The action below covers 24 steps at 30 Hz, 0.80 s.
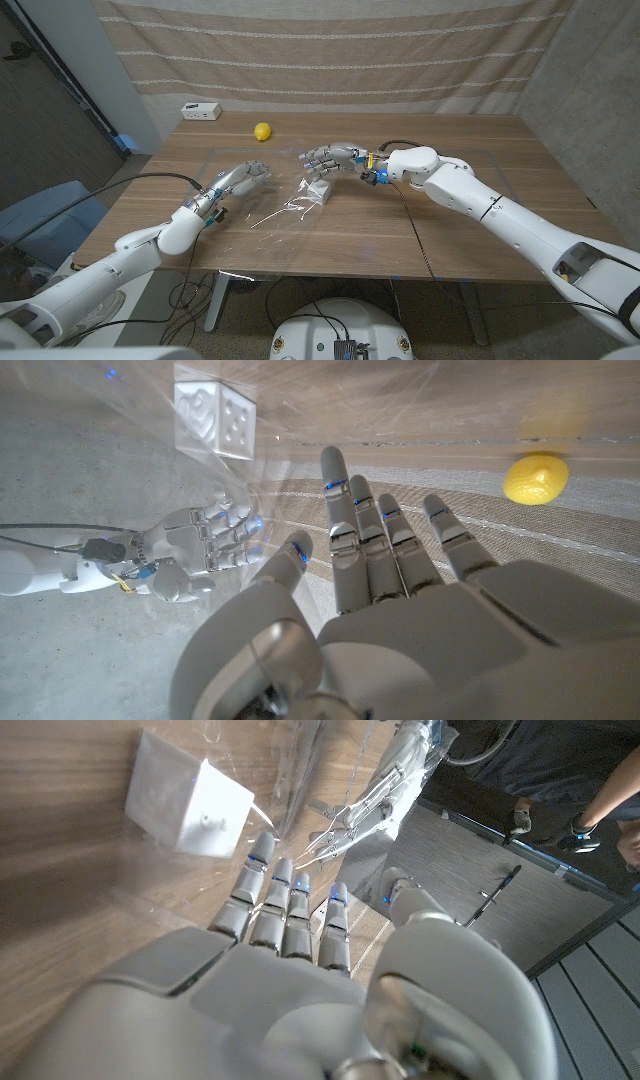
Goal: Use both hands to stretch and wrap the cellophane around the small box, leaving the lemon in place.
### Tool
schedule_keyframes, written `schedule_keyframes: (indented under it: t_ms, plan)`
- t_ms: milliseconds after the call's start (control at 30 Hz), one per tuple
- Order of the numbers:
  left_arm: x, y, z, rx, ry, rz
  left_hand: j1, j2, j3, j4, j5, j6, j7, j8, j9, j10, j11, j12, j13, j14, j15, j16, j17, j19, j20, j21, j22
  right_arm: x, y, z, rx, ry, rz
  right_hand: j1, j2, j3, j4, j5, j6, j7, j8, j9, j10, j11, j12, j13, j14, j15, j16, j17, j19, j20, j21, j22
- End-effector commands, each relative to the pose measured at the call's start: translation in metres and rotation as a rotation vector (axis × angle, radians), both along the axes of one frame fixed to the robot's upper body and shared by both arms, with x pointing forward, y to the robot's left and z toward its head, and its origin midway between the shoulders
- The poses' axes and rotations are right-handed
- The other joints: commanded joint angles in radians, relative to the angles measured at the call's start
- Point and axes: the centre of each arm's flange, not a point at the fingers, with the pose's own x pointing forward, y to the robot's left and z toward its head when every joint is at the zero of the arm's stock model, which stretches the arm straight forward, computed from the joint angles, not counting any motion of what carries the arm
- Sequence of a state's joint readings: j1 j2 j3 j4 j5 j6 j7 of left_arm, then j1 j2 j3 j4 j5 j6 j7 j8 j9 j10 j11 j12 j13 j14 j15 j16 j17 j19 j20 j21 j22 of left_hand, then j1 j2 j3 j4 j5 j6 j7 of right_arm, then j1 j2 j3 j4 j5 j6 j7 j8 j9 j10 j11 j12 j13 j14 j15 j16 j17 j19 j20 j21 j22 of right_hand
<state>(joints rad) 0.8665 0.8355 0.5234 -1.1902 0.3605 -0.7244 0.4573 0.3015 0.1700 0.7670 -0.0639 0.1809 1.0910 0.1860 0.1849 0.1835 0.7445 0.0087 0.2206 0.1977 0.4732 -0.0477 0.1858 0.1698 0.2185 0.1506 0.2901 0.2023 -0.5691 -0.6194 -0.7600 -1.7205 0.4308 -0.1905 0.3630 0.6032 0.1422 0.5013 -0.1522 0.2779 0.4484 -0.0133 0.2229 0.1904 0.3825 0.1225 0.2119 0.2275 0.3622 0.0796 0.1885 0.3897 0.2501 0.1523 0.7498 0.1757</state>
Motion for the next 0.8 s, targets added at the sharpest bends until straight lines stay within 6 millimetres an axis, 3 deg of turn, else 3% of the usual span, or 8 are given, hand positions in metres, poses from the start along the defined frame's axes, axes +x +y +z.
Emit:
schedule_keyframes:
  t_ms: [33, 200, 267, 333, 500, 600, 700, 800]
  plan:
    - [-0.010, 0.015, 0.016, -0.144, -0.031, -0.037, -0.003, -0.010, -0.006, 0.000, -0.003, 0.002, 0.007, 0.004, 0.002, 0.019, -0.002, 0.004, 0.004, 0.033, -0.015, 0.009, 0.004, 0.025, 0.006, 0.008, 0.003, -0.009, 0.012, 0.005, -0.178, -0.211, -0.059, -0.007, 0.018, 0.027, 0.011, 0.010, 0.092, 0.008, 0.021, 0.000, 0.043, -0.022, 0.017, -0.001, -0.016, -0.044, 0.007, -0.014, -0.030, -0.007, -0.026, -0.002]
    - [-0.022, 0.032, 0.037, -0.259, -0.091, -0.061, -0.021, -0.047, -0.030, -0.010, -0.007, 0.001, 0.010, 0.003, 0.001, 0.029, -0.002, 0.006, 0.003, 0.064, -0.012, 0.013, 0.003, 0.044, 0.005, 0.015, 0.003, -0.005, 0.019, 0.000, -0.268, -0.225, -0.061, -0.060, 0.027, 0.033, 0.047, -0.002, 0.162, 0.032, 0.025, 0.000, 0.113, -0.027, 0.035, -0.006, 0.010, -0.082, 0.024, -0.032, -0.024, -0.008, -0.042, -0.004]
    - [-0.030, 0.045, 0.050, -0.340, -0.127, -0.083, -0.034, -0.065, -0.043, -0.011, -0.010, -0.014, 0.008, -0.002, 0.000, 0.027, -0.006, 0.003, 0.003, 0.068, -0.004, 0.012, 0.004, 0.046, 0.006, 0.016, 0.003, 0.000, 0.022, -0.004, -0.297, -0.222, -0.048, -0.088, 0.028, 0.033, 0.066, -0.012, 0.164, 0.037, 0.016, 0.000, 0.118, -0.025, 0.032, -0.008, -0.008, -0.107, 0.016, -0.042, -0.050, -0.019, -0.061, -0.005]
    - [-0.036, 0.052, 0.057, -0.371, -0.152, -0.088, -0.054, -0.090, -0.063, -0.014, -0.013, -0.034, 0.015, -0.005, 0.001, 0.004, -0.001, -0.008, 0.003, 0.058, 0.009, 0.004, 0.005, 0.040, 0.013, 0.012, 0.002, 0.002, 0.024, -0.006, -0.317, -0.227, -0.051, -0.101, 0.027, 0.037, 0.073, -0.017, 0.165, 0.037, 0.011, 0.000, 0.113, -0.032, 0.027, -0.010, -0.029, -0.106, 0.007, -0.051, -0.072, -0.029, -0.076, -0.006]
    - [-0.055, 0.062, 0.070, -0.415, -0.268, -0.055, -0.058, -0.104, -0.074, -0.034, -0.010, -0.120, -0.012, -0.015, 0.004, -0.034, -0.009, -0.021, 0.004, 0.041, 0.016, -0.004, 0.004, 0.031, 0.019, 0.006, 0.001, 0.008, 0.028, -0.009, -0.337, -0.229, -0.052, -0.101, 0.025, 0.055, 0.064, -0.021, 0.161, 0.040, 0.000, 0.000, 0.096, -0.029, 0.016, -0.012, -0.050, -0.100, -0.002, -0.071, -0.082, -0.033, -0.091, -0.007]
    - [-0.066, 0.067, 0.076, -0.443, -0.350, -0.035, -0.053, -0.104, -0.074, -0.050, -0.008, -0.193, -0.046, -0.018, 0.005, -0.069, -0.014, -0.029, 0.005, 0.026, 0.015, -0.006, 0.004, 0.026, 0.024, 0.002, 0.001, 0.010, 0.032, -0.011, -0.352, -0.236, -0.051, -0.095, 0.026, 0.068, 0.054, -0.021, 0.154, 0.038, -0.008, 0.000, 0.085, -0.031, 0.009, -0.013, -0.061, -0.101, -0.005, -0.083, -0.082, -0.034, -0.097, -0.007]
    - [-0.076, 0.070, 0.082, -0.469, -0.417, -0.036, -0.055, -0.101, -0.076, -0.062, -0.008, -0.306, -0.107, -0.021, 0.004, -0.112, -0.026, -0.032, 0.007, 0.015, 0.019, -0.004, 0.005, 0.024, 0.028, -0.001, 0.002, 0.012, 0.036, -0.013, -0.381, -0.254, -0.048, -0.088, 0.032, 0.089, 0.043, -0.022, 0.132, 0.029, -0.022, 0.001, 0.055, -0.032, -0.004, -0.014, -0.085, -0.101, -0.008, -0.100, -0.092, -0.039, -0.112, -0.007]
    - [-0.079, 0.070, 0.084, -0.468, -0.437, -0.037, -0.057, -0.099, -0.076, -0.062, -0.008, -0.326, -0.123, -0.018, 0.004, -0.121, -0.030, -0.031, 0.007, 0.013, 0.017, -0.003, 0.006, 0.023, 0.030, -0.002, 0.002, 0.013, 0.042, -0.014, -0.421, -0.303, -0.056, -0.084, 0.032, 0.095, 0.037, -0.024, 0.121, 0.027, -0.028, 0.001, 0.041, -0.031, -0.009, -0.015, -0.106, -0.108, -0.011, -0.107, -0.105, -0.045, -0.123, -0.007]
